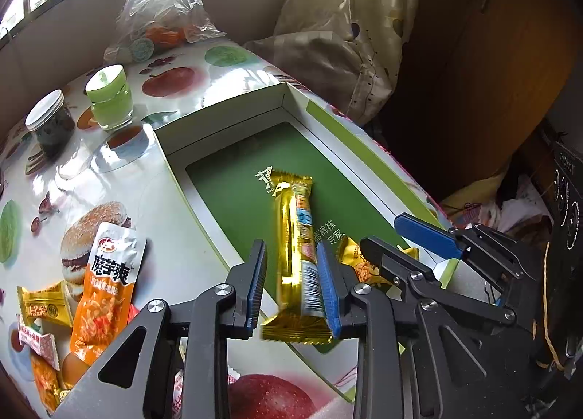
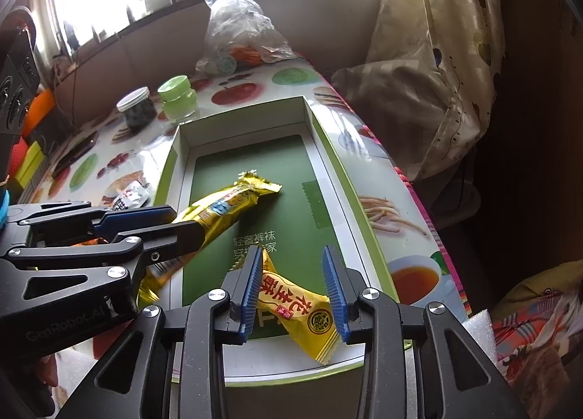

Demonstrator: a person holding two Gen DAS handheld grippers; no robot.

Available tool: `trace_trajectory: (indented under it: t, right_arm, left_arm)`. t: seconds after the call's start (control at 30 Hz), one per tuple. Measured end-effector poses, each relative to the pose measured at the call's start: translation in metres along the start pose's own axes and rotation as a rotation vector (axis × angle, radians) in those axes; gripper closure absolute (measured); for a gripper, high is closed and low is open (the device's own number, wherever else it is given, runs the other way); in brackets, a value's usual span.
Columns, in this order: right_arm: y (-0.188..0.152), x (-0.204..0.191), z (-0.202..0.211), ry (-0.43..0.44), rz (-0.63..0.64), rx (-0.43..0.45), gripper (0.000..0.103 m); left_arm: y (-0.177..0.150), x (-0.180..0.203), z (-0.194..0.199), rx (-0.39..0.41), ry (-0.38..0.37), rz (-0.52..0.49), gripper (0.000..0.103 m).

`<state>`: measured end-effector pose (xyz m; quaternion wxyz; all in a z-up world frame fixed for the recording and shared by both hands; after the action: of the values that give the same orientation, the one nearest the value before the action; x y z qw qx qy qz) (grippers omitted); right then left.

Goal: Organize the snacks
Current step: 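Lower both held snacks into the green box and open both grippers, then grasp a red-black candy with the right gripper while the left grasps a gold stick packet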

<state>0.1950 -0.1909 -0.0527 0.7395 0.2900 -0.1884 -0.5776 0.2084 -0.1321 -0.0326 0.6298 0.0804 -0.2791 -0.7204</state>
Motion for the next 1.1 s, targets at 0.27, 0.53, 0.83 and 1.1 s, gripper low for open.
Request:
trace_trajectory:
  t: [0.27,0.53,0.83,1.1]
  right_arm:
    - [-0.001,0.002,0.004,-0.005,-0.013,0.004,0.065]
    - [0.000,-0.002,0.012,-0.024,0.005,0.019,0.058]
    - [0.006,-0.017,0.033,0.008,0.029,0.073,0.058]
    - [0.019,-0.054,0.051,0.083,0.102,0.118,0.057]
  left_arm:
    - [-0.002,0.001,0.005,0.007,-0.010,0.003,0.065]
    - [-0.004,-0.004,0.018,0.034,-0.006,0.017,0.064]
    - [-0.013,-0.024,0.051,0.100,0.009,0.061,0.047]
    - [-0.030,-0.076,0.094,0.177,0.081,0.149,0.047]
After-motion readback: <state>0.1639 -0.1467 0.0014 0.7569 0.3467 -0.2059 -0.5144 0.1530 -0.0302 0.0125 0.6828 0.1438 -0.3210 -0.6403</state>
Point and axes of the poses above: each gripper's, at about its wrist camera, not at the fingertips, and z roughly against the way its jaws point, x to its right, y to its top, the point moved 9 cm from there along -z, roughly the way its jaws point, and after that the axes turned 7 degrees about z, right-handed, at the moved point
